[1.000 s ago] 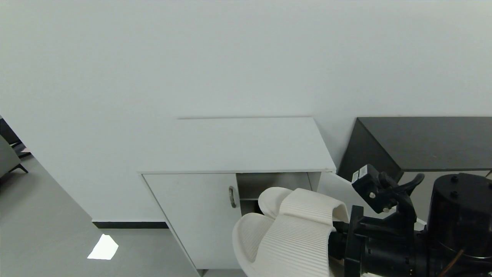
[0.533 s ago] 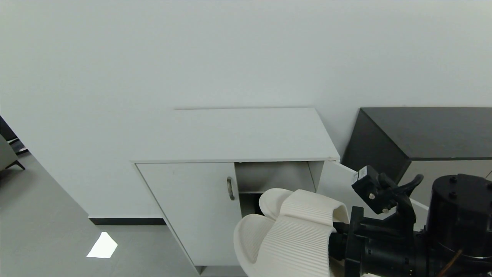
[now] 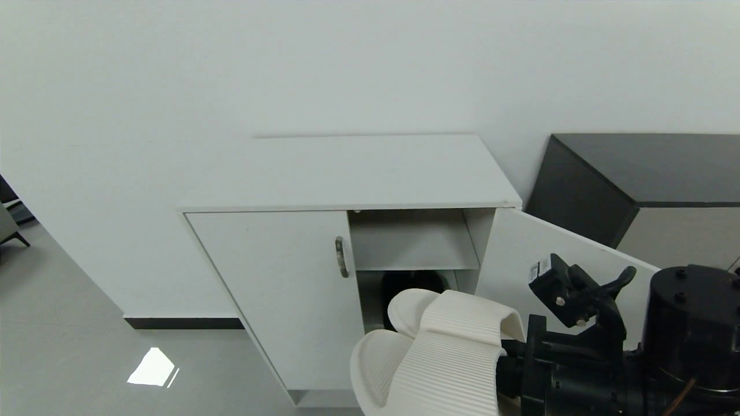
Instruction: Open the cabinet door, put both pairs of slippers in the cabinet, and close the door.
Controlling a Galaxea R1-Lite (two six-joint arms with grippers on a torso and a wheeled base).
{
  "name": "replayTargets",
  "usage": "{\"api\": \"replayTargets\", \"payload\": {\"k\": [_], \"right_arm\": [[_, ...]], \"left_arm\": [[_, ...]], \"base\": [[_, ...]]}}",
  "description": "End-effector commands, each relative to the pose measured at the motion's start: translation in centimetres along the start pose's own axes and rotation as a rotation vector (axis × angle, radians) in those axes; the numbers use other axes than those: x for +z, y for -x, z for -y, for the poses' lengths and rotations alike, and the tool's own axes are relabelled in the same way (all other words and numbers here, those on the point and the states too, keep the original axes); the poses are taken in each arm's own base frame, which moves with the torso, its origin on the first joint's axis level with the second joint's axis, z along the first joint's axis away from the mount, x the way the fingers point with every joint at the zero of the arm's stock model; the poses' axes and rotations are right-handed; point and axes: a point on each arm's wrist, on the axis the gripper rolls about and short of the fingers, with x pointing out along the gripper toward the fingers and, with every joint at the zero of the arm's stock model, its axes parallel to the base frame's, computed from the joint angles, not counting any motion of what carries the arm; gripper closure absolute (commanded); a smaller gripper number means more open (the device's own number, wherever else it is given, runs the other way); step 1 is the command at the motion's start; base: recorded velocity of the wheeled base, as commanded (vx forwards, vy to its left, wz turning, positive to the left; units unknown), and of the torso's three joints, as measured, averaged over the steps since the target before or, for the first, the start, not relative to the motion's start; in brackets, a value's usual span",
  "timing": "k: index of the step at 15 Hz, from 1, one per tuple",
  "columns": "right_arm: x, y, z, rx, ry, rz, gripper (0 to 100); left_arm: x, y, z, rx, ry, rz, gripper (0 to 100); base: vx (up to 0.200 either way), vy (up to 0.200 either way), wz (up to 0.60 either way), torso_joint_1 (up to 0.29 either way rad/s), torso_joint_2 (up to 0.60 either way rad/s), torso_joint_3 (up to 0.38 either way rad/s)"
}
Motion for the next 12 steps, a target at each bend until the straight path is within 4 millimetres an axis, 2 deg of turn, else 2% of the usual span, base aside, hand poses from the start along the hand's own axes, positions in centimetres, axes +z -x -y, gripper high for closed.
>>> {"api": "replayTargets", "payload": {"k": [1,12], "right_arm": [[-0.02,-0.02,0.02,-0.001,-0.001,-0.001,100],[-0.29,0.1,0.03,0.003,0.004,0.01,100]], "left_arm": [[0.0,-0.01,0.0,0.0,0.0,-0.001,100],[0.0,-0.01,0.0,0.0,0.002,-0.001,100]], "base": [[0.0,0.0,0.0,-0.222,0.53,0.295],[0.0,0.0,0.0,-0.203,0.5,0.286]]}}
